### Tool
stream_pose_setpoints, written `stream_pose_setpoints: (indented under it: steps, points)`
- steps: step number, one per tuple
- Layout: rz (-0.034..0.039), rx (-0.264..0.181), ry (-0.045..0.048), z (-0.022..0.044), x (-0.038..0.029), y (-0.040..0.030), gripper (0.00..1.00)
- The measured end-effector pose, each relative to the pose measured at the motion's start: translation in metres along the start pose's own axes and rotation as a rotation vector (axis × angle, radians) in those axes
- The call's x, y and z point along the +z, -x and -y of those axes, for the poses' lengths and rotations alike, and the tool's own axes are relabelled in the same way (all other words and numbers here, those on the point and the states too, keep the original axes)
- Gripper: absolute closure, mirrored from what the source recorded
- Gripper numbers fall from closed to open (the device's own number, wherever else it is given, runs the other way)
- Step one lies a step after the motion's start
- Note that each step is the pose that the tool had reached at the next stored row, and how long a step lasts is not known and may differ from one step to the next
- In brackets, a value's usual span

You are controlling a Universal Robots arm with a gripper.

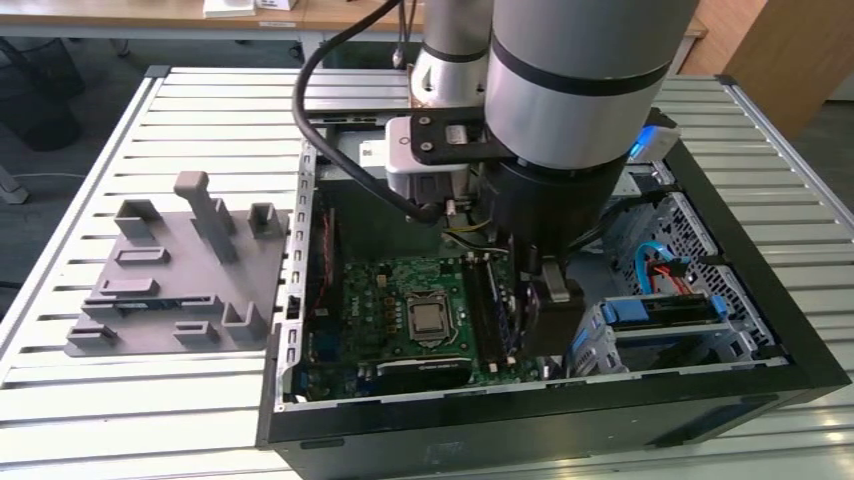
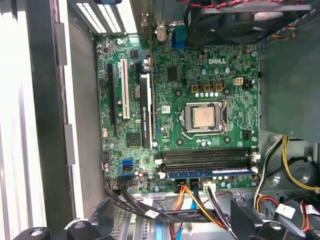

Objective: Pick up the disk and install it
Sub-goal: 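Insert the second disk wire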

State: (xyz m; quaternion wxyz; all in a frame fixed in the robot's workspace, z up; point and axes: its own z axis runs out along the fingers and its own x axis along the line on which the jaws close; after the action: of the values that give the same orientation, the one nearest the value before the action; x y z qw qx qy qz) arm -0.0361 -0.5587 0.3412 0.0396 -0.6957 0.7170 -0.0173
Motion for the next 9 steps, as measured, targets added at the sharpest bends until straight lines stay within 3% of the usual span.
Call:
stream_pose_setpoints:
  steps: [4, 7, 9]
  points:
    - [-0.0002, 0.0, 0.0, 0.0005, -0.0067, 0.0002, 0.01]
    - [0.0001, 0.0, 0.0001, 0.0005, -0.0067, 0.0002, 0.02]
    - [0.0, 0.0, 0.0001, 0.0006, -0.0067, 0.0002, 0.15]
